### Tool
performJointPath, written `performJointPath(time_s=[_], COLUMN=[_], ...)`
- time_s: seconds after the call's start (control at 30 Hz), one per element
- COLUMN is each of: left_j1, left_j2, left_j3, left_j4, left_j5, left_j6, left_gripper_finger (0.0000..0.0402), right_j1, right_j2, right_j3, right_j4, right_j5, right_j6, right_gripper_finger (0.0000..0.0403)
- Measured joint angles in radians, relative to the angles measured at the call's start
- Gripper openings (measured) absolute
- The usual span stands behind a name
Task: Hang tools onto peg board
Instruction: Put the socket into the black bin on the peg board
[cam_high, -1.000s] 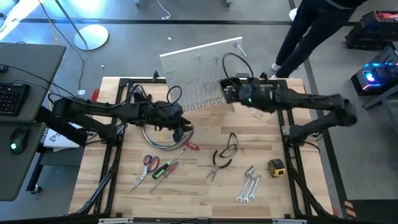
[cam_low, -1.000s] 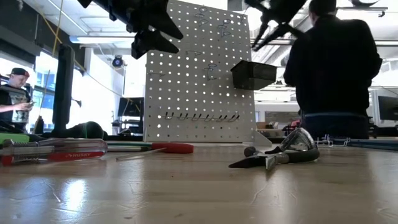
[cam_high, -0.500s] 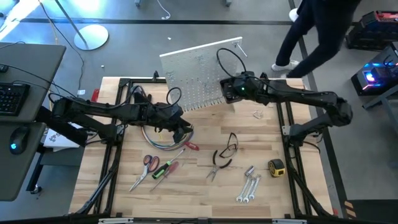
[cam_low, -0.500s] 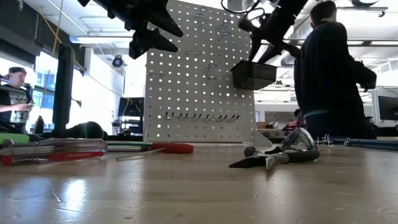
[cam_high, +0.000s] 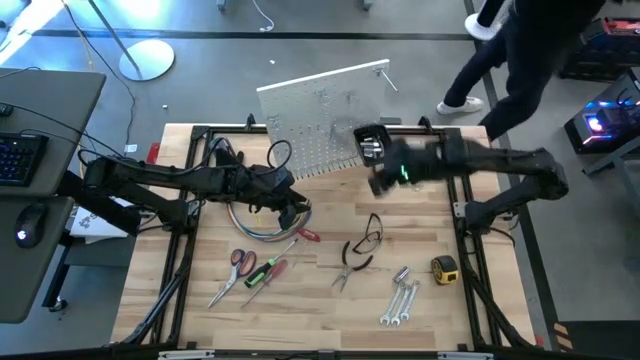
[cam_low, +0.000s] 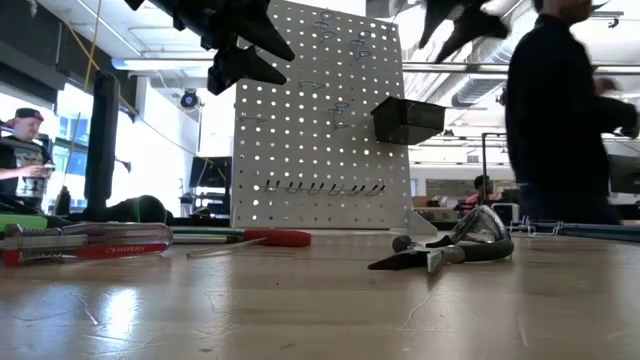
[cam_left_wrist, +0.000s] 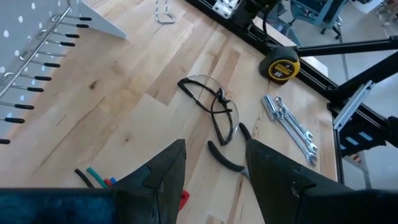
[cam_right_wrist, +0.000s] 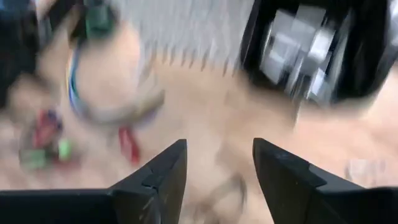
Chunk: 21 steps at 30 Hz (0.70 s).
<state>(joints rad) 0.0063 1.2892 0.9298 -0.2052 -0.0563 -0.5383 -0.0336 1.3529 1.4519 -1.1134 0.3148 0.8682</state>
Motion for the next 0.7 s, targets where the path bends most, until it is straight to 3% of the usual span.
performJointPath(time_s=[0.1,0.23,0.33,0.47,0.57,0.7], left_j1=[0.000,0.000,0.000,0.000,0.000,0.000], left_j2=[0.000,0.000,0.000,0.000,0.000,0.000], left_j3=[0.000,0.000,0.000,0.000,0.000,-0.001], left_j4=[0.000,-0.003,-0.006,-0.007,-0.007,-0.007], left_j5=[0.000,0.001,0.022,0.034,0.053,0.072], left_j6=[0.016,0.017,0.016,0.016,0.016,0.009], left_gripper_finger=[0.0163,0.0163,0.0163,0.0163,0.0163,0.0163], right_j1=[0.178,0.415,0.575,0.737,0.760,0.728], right_j2=[0.000,0.001,0.002,0.009,0.034,0.067], right_j3=[-0.046,-0.190,-0.346,-0.557,-0.655,-0.682], right_j4=[-0.100,-0.113,0.044,0.334,0.495,0.549], right_j5=[-0.010,-0.095,-0.156,-0.143,-0.218,-0.261], right_j6=[0.186,0.610,0.938,1.354,1.393,1.424], right_gripper_finger=[0.0179,0.0181,0.0191,0.0214,0.0230,0.0236])
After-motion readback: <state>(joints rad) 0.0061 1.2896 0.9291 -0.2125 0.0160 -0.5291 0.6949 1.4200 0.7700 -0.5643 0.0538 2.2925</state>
